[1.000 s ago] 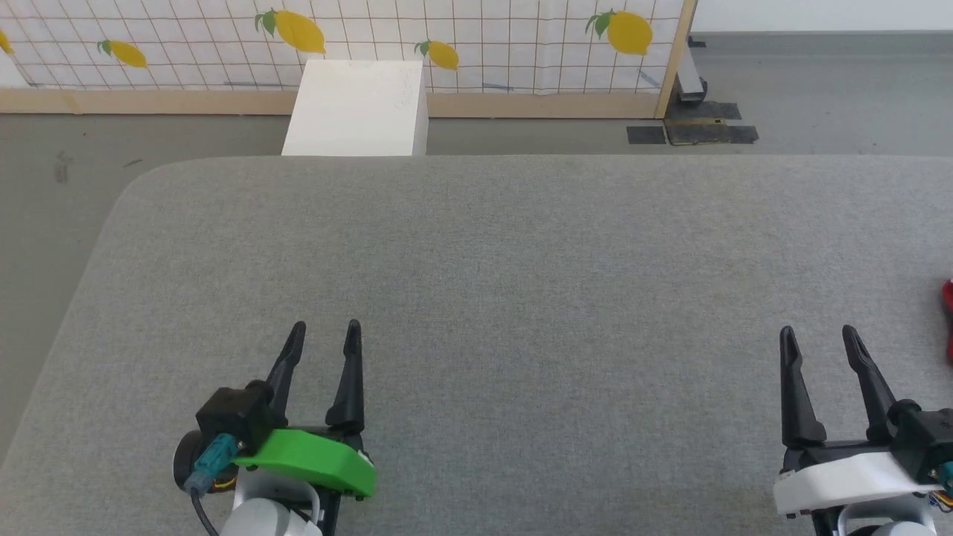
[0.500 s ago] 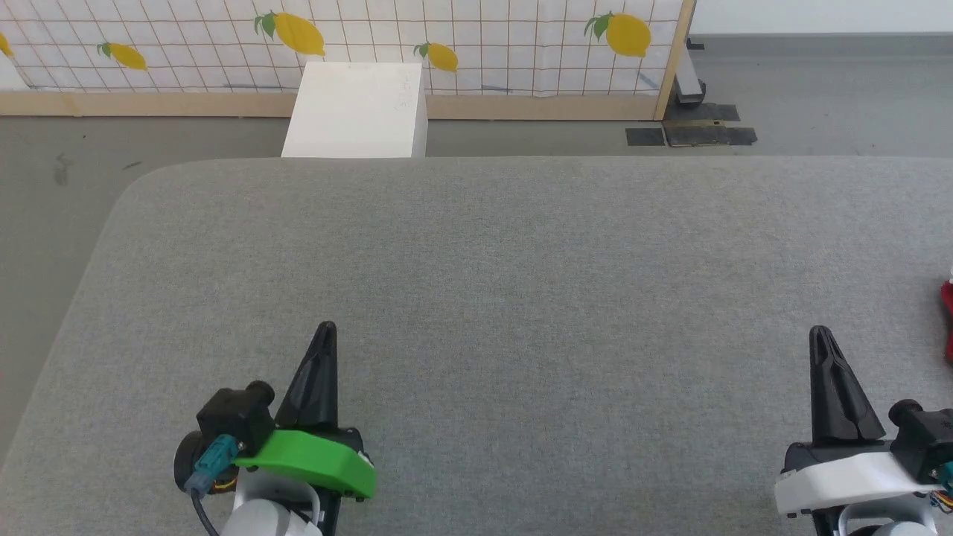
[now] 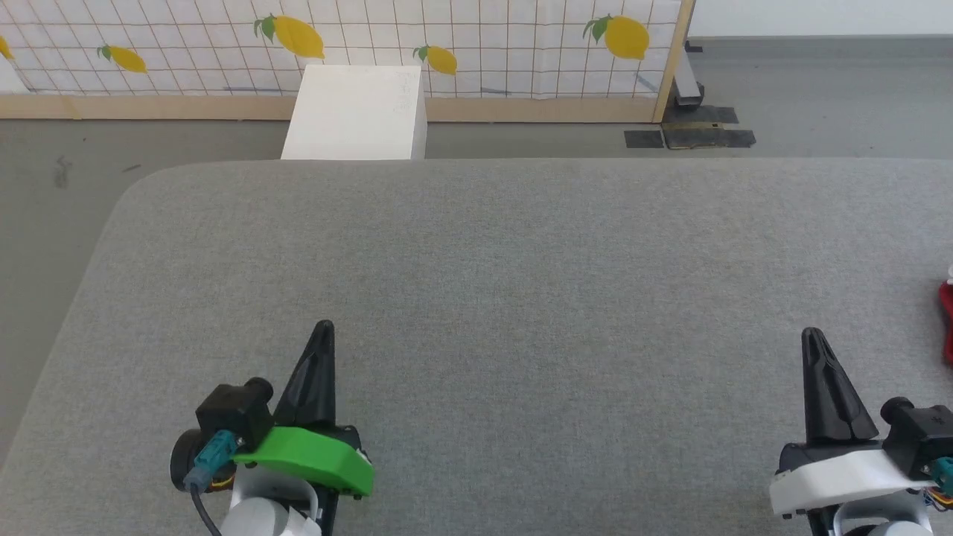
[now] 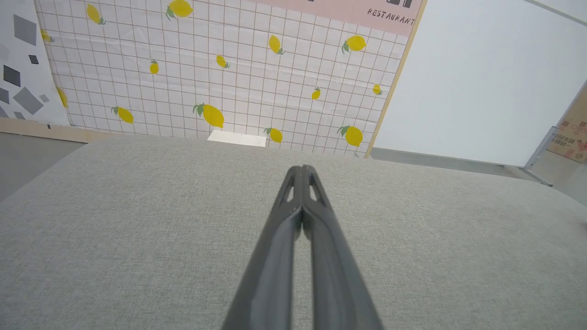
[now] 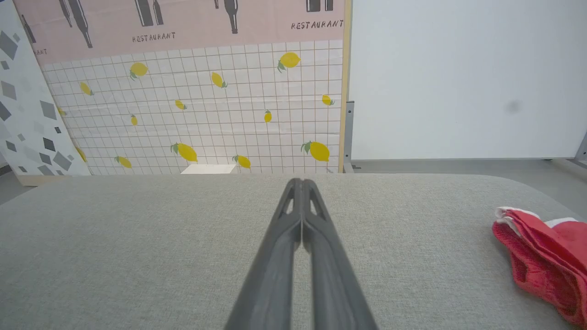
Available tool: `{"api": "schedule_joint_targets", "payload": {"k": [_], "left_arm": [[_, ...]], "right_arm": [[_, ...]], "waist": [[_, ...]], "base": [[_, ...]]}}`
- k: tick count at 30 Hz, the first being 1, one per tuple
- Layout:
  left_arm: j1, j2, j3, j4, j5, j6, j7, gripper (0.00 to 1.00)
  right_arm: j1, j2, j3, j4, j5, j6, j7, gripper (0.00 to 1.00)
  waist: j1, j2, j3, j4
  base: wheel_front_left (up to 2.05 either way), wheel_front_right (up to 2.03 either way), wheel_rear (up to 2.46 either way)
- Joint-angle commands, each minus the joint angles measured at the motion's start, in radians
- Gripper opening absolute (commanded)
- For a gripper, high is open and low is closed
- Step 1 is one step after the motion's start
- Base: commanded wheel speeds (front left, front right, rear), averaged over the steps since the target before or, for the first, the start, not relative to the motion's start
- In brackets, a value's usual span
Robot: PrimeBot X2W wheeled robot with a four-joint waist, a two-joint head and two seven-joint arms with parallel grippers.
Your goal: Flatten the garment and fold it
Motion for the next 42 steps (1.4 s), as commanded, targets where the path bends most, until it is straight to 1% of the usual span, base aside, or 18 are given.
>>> {"api": "schedule_joint_targets", "payload": {"k": [1,42], "left_arm": [[0.009,-0.001,0.006,-0.007,0.021,0.005,0.005,0.00],[0.033,-0.002,0.041,-0.060,0.110,0.033,0.088,0.00]], "right_arm": [[-0.005,0.000,0.005,-0.005,-0.009,0.000,0.006,0.00],[-0.019,0.002,0.047,-0.023,-0.040,-0.001,0.089,0.00]], "waist": [[0.0001,0.0000,-0.001,0.000],[0.0001,0.0000,-0.014,-0.005]], "base": [[0.00,0.00,0.00],[0.00,0.00,0.00]]}}
